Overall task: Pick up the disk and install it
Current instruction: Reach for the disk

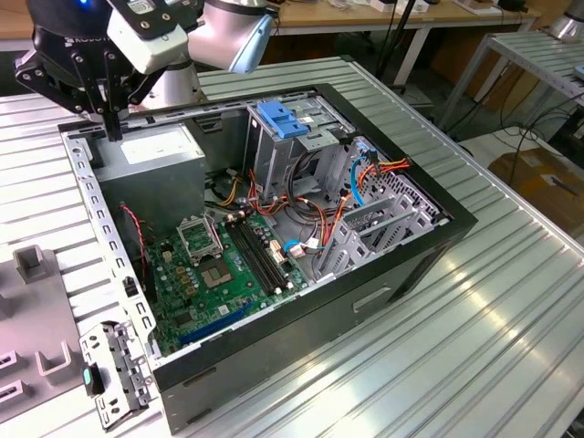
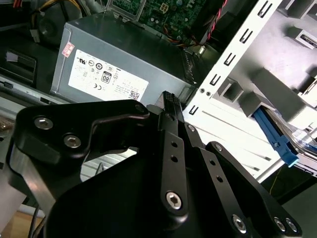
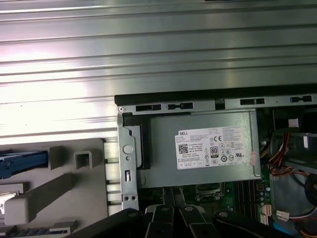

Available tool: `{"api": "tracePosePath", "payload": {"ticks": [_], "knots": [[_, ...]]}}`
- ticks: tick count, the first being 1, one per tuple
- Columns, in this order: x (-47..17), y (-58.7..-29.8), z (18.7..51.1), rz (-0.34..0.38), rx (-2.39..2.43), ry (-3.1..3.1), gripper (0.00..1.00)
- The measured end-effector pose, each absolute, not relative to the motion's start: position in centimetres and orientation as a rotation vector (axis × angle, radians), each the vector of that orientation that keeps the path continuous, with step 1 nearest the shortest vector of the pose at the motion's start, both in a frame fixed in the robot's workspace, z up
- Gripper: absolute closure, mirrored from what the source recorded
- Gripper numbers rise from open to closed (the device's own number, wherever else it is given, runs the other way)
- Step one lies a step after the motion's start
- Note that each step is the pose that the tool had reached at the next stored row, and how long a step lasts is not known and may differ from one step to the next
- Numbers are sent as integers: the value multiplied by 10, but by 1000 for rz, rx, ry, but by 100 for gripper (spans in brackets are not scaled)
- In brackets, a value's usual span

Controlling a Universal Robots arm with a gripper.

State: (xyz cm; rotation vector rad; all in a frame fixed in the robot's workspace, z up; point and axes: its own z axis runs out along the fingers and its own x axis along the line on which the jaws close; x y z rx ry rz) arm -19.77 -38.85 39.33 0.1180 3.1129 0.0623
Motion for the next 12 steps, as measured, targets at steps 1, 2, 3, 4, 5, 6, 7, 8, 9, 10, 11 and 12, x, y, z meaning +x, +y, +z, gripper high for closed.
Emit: {"api": "tracePosePath", "payload": {"ticks": [1, 2, 3, 4, 5, 6, 7, 8, 9, 10, 11, 12], "knots": [[-199, -389, 393, 62, 118, 3113, 89], [-200, -389, 393, 62, 118, 3113, 89], [-202, -388, 393, 62, 118, 3113, 89], [-203, -388, 393, 62, 118, 3113, 89], [-205, -388, 393, 62, 118, 3113, 89], [-206, -388, 393, 62, 118, 3113, 89], [-208, -388, 393, 62, 118, 3113, 89], [-209, -388, 393, 62, 118, 3113, 89], [-211, -388, 393, 62, 118, 3113, 89], [-212, -388, 393, 62, 118, 3113, 89], [-214, -388, 393, 62, 118, 3113, 89], [-215, -388, 393, 62, 118, 3113, 89]]}}
